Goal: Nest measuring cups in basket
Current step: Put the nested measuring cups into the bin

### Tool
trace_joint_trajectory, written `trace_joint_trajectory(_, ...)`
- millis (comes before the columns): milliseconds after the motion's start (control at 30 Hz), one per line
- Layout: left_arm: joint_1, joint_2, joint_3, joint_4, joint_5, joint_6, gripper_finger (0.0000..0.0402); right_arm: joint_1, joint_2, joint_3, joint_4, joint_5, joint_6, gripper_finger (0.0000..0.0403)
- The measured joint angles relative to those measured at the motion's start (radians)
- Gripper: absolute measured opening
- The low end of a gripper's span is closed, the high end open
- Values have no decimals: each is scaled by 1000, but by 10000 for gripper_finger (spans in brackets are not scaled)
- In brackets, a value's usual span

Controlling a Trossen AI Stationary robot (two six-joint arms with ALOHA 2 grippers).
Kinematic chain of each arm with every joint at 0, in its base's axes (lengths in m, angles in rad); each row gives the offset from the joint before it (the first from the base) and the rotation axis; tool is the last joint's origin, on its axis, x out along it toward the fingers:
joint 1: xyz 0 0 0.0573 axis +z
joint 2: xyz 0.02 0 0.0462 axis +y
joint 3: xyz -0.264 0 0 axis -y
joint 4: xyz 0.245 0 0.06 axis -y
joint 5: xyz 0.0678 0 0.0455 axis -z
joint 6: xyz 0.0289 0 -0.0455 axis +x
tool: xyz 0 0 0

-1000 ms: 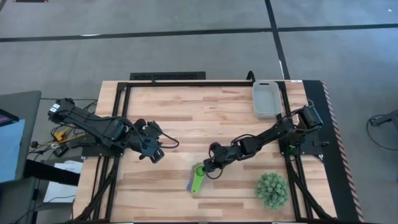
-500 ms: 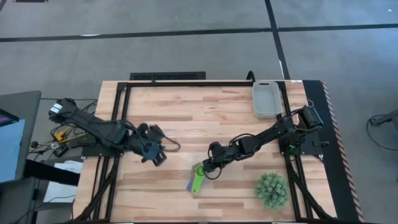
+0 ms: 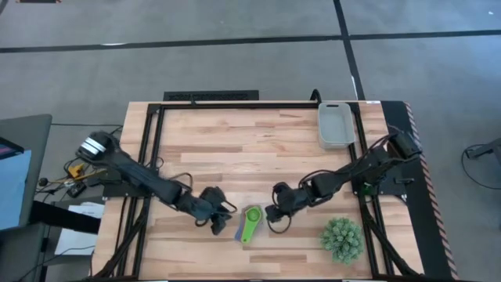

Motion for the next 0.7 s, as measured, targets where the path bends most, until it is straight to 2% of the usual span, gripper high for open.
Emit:
trace_joint_trajectory(167, 0, 178, 54, 34, 53, -4, 121, 25, 41, 3, -9, -1, 60, 276)
trace_joint_trajectory(267, 0, 245, 90, 38, 85, -24, 121, 23, 62, -2, -19, -5, 71, 276)
trace_joint_trajectory(500, 1, 273, 135, 38, 93, -28, 121, 26, 87, 0, 41, -25, 94, 276)
trace_joint_trajectory(700, 27, 272, 135, 51, 87, -23, 121, -15, 86, 0, 41, -9, 66, 276)
